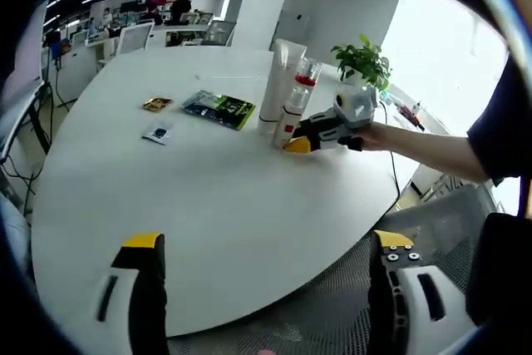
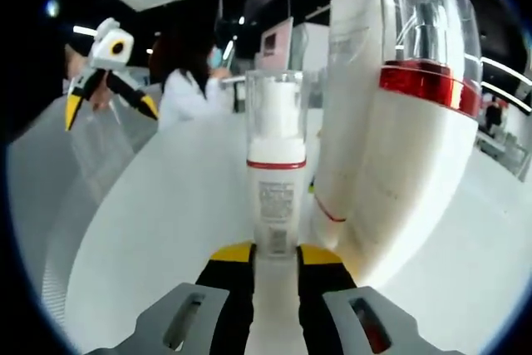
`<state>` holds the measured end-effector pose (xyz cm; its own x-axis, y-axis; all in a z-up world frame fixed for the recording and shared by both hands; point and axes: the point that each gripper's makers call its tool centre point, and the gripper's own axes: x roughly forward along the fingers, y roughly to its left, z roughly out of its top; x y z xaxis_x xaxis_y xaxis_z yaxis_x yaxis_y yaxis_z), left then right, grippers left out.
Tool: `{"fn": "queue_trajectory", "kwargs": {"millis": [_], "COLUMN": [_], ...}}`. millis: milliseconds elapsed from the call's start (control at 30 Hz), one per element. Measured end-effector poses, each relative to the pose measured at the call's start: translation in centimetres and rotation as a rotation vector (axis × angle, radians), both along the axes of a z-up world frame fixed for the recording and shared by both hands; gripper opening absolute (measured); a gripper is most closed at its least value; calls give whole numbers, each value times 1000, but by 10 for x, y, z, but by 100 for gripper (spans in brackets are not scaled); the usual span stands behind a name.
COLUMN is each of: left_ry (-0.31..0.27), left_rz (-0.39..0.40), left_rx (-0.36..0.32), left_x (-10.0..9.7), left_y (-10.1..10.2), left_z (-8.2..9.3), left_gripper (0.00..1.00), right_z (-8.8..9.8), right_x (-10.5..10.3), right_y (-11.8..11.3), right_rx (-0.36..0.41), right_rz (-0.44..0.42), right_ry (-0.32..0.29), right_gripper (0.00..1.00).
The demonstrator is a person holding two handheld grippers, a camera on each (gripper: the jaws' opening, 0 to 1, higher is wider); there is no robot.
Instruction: Arrange the skincare products in the storage area until every visible bottle or jar stands upright without overlapping.
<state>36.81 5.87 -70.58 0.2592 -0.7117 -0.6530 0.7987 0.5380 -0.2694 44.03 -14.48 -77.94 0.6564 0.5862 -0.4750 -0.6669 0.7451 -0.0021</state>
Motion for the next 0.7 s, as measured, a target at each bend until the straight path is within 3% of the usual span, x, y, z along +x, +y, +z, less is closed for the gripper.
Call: {"fn": "queue_trajectory", "kwargs": {"millis": [433,700], "left_ry": [4,4], "left_rz": [-5,-8], "left_rx": [-5,-5], "left_x": [-1,-2], "left_y": [-2,-2], "left_z": [-1,0], "left_gripper": [97,97], "right_z": [-4,6], "right_x": [-12,-13], "right_y": [-9,-2], "right_rx": [32,56], "right_rz": [-151,-196], "right_ry": [50,24], "right_gripper": [10,9]}}
